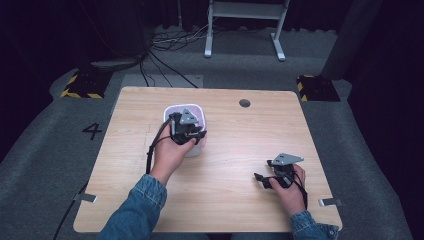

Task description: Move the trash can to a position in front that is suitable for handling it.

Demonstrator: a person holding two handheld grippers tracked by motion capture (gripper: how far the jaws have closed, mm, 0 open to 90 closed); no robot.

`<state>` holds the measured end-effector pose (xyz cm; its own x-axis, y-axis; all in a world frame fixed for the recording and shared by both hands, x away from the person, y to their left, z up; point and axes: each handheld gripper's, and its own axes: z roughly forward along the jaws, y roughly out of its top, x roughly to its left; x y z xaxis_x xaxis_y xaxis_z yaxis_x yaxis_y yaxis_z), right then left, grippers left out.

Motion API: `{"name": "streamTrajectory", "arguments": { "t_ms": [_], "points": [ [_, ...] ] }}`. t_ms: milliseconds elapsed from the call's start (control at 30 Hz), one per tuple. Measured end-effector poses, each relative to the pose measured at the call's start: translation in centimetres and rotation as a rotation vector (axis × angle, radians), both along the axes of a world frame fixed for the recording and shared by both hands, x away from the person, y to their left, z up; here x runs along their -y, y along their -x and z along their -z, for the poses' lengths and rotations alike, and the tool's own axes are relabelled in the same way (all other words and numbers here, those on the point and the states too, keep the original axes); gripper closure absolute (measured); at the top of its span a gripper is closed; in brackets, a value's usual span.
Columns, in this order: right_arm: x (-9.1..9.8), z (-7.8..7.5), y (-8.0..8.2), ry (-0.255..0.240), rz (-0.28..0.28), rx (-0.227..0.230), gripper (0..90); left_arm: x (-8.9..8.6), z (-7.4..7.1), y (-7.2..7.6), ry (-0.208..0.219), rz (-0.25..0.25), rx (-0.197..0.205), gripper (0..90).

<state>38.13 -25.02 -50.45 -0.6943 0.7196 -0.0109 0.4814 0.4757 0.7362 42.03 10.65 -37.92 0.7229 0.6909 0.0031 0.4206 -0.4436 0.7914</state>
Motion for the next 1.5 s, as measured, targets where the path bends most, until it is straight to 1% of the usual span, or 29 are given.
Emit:
{"name": "streamTrajectory", "arguments": {
  "t_ms": [33,100,133,267,300,333,367,500,633,667,700,800,900,933,967,1000,1067,1100,1133,1167,1233,1267,1300,1333,1367,1400,1433,1467,1500],
  "points": [
    [0.0,0.0,0.0,0.000,0.000,0.000,22.4,0.8,-0.1,1.1,-0.003,0.017,-0.007,75.1],
    [0.0,0.0,0.0,0.000,0.000,0.000,22.4,1.5,-0.2,2.2,-0.002,0.041,-0.009,75.1],
    [0.0,0.0,0.0,-0.001,0.000,0.000,22.4,1.5,-0.2,2.2,-0.002,0.041,-0.009,75.1],
    [0.0,0.0,0.0,-0.001,0.000,0.000,22.4,3.0,-0.3,4.3,0.004,0.078,-0.012,75.1],
    [0.0,0.0,0.0,-0.001,0.000,0.001,22.4,3.9,-0.2,5.2,-0.004,0.098,-0.011,75.1],
    [0.0,0.0,0.0,-0.001,0.000,0.001,22.4,3.9,-0.2,5.2,-0.004,0.098,-0.011,75.1],
    [0.0,0.0,0.0,-0.001,0.000,0.000,22.3,4.3,-0.2,5.7,-0.010,0.101,0.004,75.1],
    [0.0,0.0,0.0,0.000,0.000,0.000,22.3,6.0,-0.1,7.2,-0.005,0.144,0.018,75.0],
    [0.0,0.0,0.0,0.000,0.001,-0.001,22.4,7.3,-0.2,8.5,-0.006,0.181,0.012,74.9],
    [0.0,0.0,0.0,0.000,0.001,-0.001,22.4,7.7,-0.3,9.0,0.005,0.197,0.011,75.0],
    [0.0,0.0,0.0,-0.001,0.002,-0.001,22.4,7.7,-0.3,9.0,0.005,0.197,0.011,75.0],
    [0.0,0.0,0.0,0.000,0.001,-0.001,22.4,8.0,-0.6,9.4,0.035,0.193,0.013,73.5],
    [0.0,0.0,0.0,-0.001,0.002,-0.001,22.3,7.8,-1.0,9.7,0.077,0.200,0.053,50.9],
    [0.0,0.0,0.0,0.000,0.002,-0.001,22.4,7.8,-1.0,9.7,0.077,0.200,0.053,44.3],
    [0.0,0.0,0.0,0.000,0.001,-0.001,22.4,7.2,-1.7,9.9,0.108,0.200,0.104,40.0],
    [0.0,0.0,0.0,0.000,0.001,-0.001,22.4,7.2,-1.7,9.9,0.108,0.200,0.104,36.3],
    [0.0,0.0,0.0,0.000,0.001,-0.001,22.4,6.1,-2.7,10.1,0.138,0.177,0.143,33.4],
    [0.0,0.0,0.0,0.000,0.001,-0.002,22.4,4.6,-3.6,9.9,0.147,0.133,0.188,32.0],
    [0.0,0.0,0.0,0.000,0.001,-0.001,22.3,3.7,-3.9,9.8,0.145,0.101,0.209,32.0],
    [0.0,0.0,0.0,0.000,0.001,-0.001,22.3,3.7,-3.9,9.8,0.145,0.101,0.209,32.2],
    [0.0,0.0,0.0,0.000,0.002,-0.001,22.4,1.9,-4.4,9.2,0.108,0.043,0.246,32.2],
    [0.0,0.0,0.0,-0.001,0.001,-0.002,22.4,1.0,-4.5,8.7,0.094,0.013,0.254,32.3],
    [0.0,0.0,0.0,-0.001,-0.002,-0.001,22.4,-0.8,-4.2,7.8,0.091,-0.047,0.252,32.4],
    [0.0,0.0,0.0,-0.004,-0.004,-0.004,22.6,-0.8,-4.2,7.8,0.091,-0.047,0.252,32.8],
    [0.1,0.0,0.0,-0.005,-0.002,-0.008,22.8,-2.3,-3.3,6.7,0.072,-0.100,0.238,33.1],
    [0.1,0.0,0.0,-0.005,-0.002,-0.008,22.8,-2.3,-3.3,6.7,0.072,-0.100,0.238,33.6],
    [0.1,0.0,-0.1,-0.007,-0.001,-0.010,22.8,-2.9,-2.6,6.2,0.064,-0.119,0.221,33.6],
    [0.1,0.0,0.0,-0.011,0.000,-0.012,22.9,-3.5,-1.8,5.7,0.054,-0.131,0.196,33.9],
    [0.2,-0.1,0.1,-0.014,0.008,-0.012,23.4,-3.9,-1.0,5.3,0.061,-0.142,0.165,34.1]
  ]
}}
